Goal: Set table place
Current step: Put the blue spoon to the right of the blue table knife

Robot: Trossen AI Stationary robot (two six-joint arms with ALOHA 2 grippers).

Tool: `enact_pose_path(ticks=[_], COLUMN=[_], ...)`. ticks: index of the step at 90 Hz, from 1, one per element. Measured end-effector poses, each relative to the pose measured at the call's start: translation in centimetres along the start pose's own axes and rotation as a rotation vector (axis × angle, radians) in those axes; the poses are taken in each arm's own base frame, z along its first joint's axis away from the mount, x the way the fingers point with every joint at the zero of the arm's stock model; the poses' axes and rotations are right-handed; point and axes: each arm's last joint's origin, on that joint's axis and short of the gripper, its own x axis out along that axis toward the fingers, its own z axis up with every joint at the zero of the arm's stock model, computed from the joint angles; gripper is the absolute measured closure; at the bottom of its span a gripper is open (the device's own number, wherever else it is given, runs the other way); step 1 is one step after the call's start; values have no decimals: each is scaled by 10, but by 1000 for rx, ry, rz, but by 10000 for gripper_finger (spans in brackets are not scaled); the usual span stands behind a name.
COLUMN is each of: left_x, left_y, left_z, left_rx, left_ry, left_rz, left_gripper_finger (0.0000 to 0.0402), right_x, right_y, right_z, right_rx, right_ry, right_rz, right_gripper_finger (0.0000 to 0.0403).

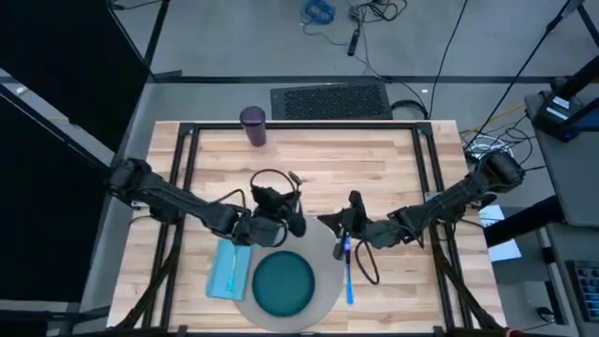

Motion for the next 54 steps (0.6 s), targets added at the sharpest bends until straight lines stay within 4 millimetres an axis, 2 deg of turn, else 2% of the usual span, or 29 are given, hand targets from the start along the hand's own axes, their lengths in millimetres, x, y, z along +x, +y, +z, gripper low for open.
enact_pose_path(ticks=[22,54], left_x=[-3,-2], left_y=[-11,-10], left_z=[12,11], left_rx=[-32,-17], left_ry=[-71,-55], left_rz=[-77,-84], left_gripper_finger=[401,401], right_x=[10,21], right_y=[-13,-23], right_z=[3,7], right_rx=[-35,28], right_ry=[-6,-2], right_rz=[-49,17], right_gripper_finger=[390,285])
